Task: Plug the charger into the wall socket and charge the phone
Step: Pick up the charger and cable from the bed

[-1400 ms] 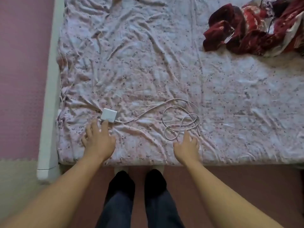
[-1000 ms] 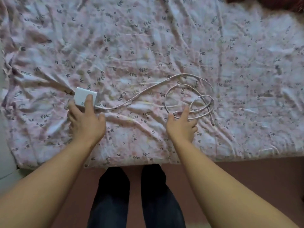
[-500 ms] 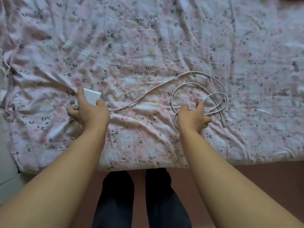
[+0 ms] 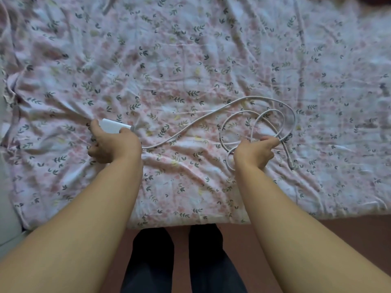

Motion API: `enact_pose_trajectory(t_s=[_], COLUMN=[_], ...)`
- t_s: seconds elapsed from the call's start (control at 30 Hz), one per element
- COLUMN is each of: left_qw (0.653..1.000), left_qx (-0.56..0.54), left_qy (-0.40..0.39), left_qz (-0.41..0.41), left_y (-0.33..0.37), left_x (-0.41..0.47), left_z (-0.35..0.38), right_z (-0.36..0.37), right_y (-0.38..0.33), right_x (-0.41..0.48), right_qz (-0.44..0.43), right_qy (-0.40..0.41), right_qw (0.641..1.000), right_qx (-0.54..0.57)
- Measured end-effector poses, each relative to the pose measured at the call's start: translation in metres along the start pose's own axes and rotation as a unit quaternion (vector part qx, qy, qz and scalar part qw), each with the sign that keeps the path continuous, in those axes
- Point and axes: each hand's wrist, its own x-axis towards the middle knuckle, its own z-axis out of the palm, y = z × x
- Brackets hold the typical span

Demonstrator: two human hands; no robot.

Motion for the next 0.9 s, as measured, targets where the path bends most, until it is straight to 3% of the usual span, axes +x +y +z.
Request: enact_pose_trajectory(t_s=[0.3,0.57,0.9], left_qw=[0.999,0.993,0.981], left_qx=[-0.014,-0.084,-0.096], left_qy=[0.026,-0.033,-0.108], left_qz=[-0.011,0.070,0.128], left_y=[0.003,-0.002,0.017], left_x=[0.000,0.001,-0.034], left_z=[-0.003,-0.023,-0.065], right_z=[-0.008,-0.009,-0.061], right_y=[-0.005,-0.004,-0.019], right_x=[0.007,0.007,-0.028], right_qz=[0.048,0.095,0.102], right_qy=[-0.022,-0.061,-0.130], right_qw=[0.996,0.987,0.941], right_qx=[0.076,0.115,0.295])
